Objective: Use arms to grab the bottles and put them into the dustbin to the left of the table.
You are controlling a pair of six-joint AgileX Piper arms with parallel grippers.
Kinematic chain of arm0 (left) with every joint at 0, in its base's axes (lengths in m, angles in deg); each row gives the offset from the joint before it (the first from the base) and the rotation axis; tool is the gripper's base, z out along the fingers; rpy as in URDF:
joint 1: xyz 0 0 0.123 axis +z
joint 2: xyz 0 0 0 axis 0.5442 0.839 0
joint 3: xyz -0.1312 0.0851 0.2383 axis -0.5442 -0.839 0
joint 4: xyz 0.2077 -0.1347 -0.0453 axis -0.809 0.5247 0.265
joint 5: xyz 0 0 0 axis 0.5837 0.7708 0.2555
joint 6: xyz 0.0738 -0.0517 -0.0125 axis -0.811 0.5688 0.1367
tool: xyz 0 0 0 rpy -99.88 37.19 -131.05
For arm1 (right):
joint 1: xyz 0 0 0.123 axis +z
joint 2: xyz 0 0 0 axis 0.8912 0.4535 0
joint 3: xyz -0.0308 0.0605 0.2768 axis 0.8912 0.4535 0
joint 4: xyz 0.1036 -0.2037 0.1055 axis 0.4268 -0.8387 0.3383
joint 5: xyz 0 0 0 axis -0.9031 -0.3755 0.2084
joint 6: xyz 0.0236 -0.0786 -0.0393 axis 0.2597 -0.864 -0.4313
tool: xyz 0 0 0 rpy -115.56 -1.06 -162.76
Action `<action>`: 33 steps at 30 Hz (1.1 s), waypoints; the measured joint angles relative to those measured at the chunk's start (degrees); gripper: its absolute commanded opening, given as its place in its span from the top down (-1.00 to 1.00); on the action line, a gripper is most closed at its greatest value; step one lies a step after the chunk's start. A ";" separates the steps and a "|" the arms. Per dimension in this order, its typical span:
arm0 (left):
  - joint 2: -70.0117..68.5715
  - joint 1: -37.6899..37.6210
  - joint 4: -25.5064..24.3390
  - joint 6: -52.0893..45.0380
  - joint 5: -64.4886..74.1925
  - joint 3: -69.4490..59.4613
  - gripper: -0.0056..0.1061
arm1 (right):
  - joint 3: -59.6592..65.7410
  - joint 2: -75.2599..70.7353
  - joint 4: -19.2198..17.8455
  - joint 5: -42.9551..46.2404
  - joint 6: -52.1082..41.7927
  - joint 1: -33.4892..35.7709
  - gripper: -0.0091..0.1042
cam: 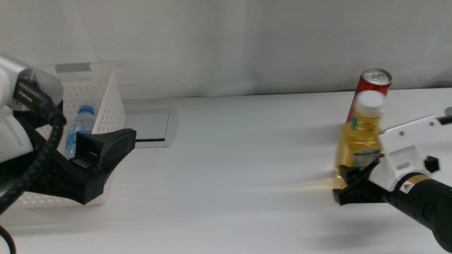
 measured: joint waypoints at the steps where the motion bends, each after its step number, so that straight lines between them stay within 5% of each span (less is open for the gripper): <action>1: 0.00 0.00 0.00 0.00 0.00 0.00 -0.70 | 0.00 -0.29 -2.90 0.00 0.67 0.24 0.88; 3: 0.00 0.00 0.00 0.00 0.00 0.00 -0.70 | -0.13 -1.79 -11.49 -0.10 5.14 1.68 0.88; 14: 0.00 0.00 0.00 0.00 0.00 0.00 -0.70 | -6.09 -5.20 -43.95 0.72 32.47 8.06 0.88; 19: 0.00 0.00 0.00 0.00 0.00 0.00 -0.70 | -6.09 -2.73 -50.49 1.03 39.16 9.06 0.88; 33: 0.00 0.00 0.00 0.00 0.00 0.00 -0.70 | -6.09 4.84 -60.69 4.64 48.69 9.15 0.88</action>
